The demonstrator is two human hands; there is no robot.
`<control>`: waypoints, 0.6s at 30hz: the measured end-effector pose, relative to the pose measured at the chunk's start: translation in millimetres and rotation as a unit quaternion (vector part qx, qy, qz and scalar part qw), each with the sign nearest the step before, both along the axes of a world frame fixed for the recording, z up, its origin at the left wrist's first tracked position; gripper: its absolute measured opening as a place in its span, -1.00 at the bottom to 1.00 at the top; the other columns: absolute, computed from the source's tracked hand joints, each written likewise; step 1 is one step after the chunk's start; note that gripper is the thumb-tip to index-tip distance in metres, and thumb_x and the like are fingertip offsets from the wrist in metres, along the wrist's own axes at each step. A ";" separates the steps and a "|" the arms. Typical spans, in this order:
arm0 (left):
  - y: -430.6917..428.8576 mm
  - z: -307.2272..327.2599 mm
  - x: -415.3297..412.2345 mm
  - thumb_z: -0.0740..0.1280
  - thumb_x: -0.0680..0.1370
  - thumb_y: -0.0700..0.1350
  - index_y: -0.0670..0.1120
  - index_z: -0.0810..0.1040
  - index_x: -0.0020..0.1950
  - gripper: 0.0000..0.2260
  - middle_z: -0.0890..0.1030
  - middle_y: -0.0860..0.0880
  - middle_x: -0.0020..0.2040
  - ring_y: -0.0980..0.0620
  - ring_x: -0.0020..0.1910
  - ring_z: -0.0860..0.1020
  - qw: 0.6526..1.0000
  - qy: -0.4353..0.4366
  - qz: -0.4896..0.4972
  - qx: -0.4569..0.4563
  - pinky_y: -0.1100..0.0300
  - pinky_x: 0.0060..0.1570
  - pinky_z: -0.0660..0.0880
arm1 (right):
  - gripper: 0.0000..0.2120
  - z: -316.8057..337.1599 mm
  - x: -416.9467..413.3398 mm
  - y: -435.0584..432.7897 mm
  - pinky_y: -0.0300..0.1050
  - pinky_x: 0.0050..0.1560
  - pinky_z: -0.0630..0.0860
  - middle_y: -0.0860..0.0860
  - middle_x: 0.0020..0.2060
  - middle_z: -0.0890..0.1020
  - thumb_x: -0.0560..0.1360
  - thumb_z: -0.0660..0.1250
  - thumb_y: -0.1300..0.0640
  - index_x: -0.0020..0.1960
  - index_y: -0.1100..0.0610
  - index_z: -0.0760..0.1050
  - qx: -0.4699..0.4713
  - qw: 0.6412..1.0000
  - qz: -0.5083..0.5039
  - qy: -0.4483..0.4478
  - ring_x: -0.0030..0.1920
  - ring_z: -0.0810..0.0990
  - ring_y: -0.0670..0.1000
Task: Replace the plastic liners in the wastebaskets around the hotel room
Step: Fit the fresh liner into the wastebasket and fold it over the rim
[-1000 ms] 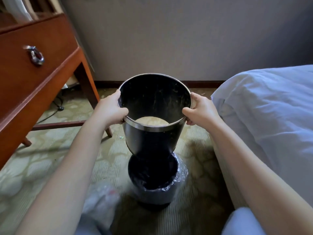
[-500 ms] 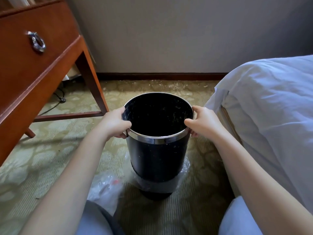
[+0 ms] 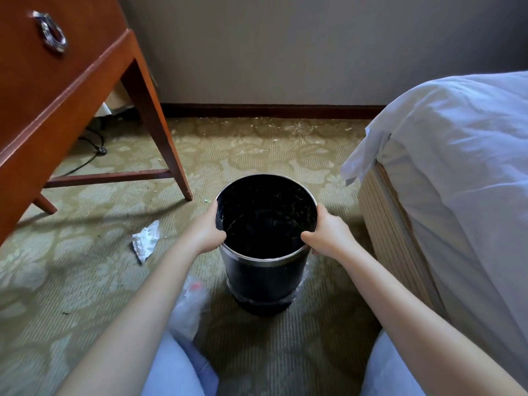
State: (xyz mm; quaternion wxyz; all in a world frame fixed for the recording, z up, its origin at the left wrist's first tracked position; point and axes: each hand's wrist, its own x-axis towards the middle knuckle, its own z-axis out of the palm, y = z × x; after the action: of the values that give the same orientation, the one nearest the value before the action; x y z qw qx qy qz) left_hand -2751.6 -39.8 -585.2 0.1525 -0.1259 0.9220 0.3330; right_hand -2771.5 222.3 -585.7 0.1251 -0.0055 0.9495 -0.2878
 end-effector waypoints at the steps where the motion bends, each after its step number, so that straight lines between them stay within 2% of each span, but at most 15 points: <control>1: 1.5 -12.5 -0.4 0.21 0.46 -0.24 0.18 -0.07 0.55 -0.23 0.61 -0.16 -0.05 -0.19 -0.15 0.63 1.000 -0.008 0.005 -0.002 -0.05 -0.22 0.58 | -0.43 -10.4 0.8 -0.5 -0.02 -0.19 0.62 0.07 -0.21 0.63 0.41 0.30 0.11 0.38 0.10 0.23 0.004 1.000 -0.010 -0.013 -0.26 0.64 0.06; 4: 6.1 -45.6 -4.2 0.20 0.46 -0.25 0.15 -0.13 0.56 -0.21 0.61 -0.19 -0.07 -0.18 -0.22 0.61 0.999 -0.034 0.018 -0.016 -0.02 -0.28 0.56 | -0.38 -37.3 2.4 -2.6 0.00 -0.18 0.65 0.07 -0.16 0.61 0.41 0.30 0.12 0.43 0.08 0.17 -0.001 0.998 -0.033 -0.046 -0.25 0.65 0.06; 8: 11.9 -72.4 -1.8 0.16 0.50 -0.27 0.09 -0.18 0.56 -0.24 0.53 -0.13 -0.18 -0.03 -0.37 0.43 0.997 -0.055 0.034 -0.042 0.14 -0.40 0.35 | -0.30 -64.6 6.4 -9.0 -0.01 -0.16 0.64 0.03 -0.16 0.58 0.44 0.29 0.14 0.51 0.07 0.08 -0.001 0.997 -0.053 -0.058 -0.24 0.66 0.05; 10: 14.0 -83.9 0.3 0.15 0.53 -0.27 0.08 -0.20 0.56 -0.26 0.47 -0.11 -0.26 -0.01 -0.42 0.38 0.996 -0.064 0.029 -0.058 0.16 -0.45 0.30 | -0.34 -77.7 8.8 -10.6 -0.06 -0.22 0.60 0.03 -0.17 0.59 0.44 0.28 0.15 0.49 0.07 0.11 -0.001 0.996 -0.063 -0.060 -0.24 0.65 0.05; 13: 16.4 -98.9 5.3 0.16 0.56 -0.25 0.06 -0.23 0.56 -0.27 0.39 -0.10 -0.33 0.01 -0.45 0.33 0.995 -0.079 0.025 -0.058 0.19 -0.50 0.23 | -0.48 -94.2 11.8 -11.0 -0.14 -0.35 0.42 0.03 -0.16 0.61 0.45 0.26 0.17 0.38 0.08 0.24 -0.013 0.994 -0.076 -0.072 -0.22 0.62 0.06; 16: 13.6 -110.2 6.6 0.20 0.58 -0.17 0.05 -0.19 0.57 -0.29 0.47 -0.12 -0.26 0.01 -0.41 0.38 0.996 -0.076 0.016 -0.051 0.19 -0.46 0.28 | -0.52 -103.2 11.2 -12.0 -0.10 -0.19 0.40 0.10 0.01 0.61 0.50 0.28 0.15 0.39 0.11 0.25 -0.003 0.994 -0.071 -0.086 -0.12 0.53 0.10; 18: 9.7 -111.4 6.1 0.22 0.59 -0.12 0.05 -0.21 0.57 -0.29 0.52 -0.14 -0.16 0.02 -0.40 0.38 0.996 -0.079 0.002 -0.051 0.19 -0.44 0.29 | -0.52 -101.6 10.2 -13.6 -0.07 -0.15 0.44 0.13 0.06 0.60 0.53 0.30 0.07 0.39 0.13 0.24 0.045 0.994 -0.059 -0.084 -0.03 0.56 0.15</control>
State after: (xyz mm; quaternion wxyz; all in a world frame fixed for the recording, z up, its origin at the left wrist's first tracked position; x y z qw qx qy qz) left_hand -2745.5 -30.0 -696.6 0.2175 -0.1611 0.9225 0.2753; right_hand -2761.3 208.6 -687.3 0.1871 0.0805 0.9462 -0.2515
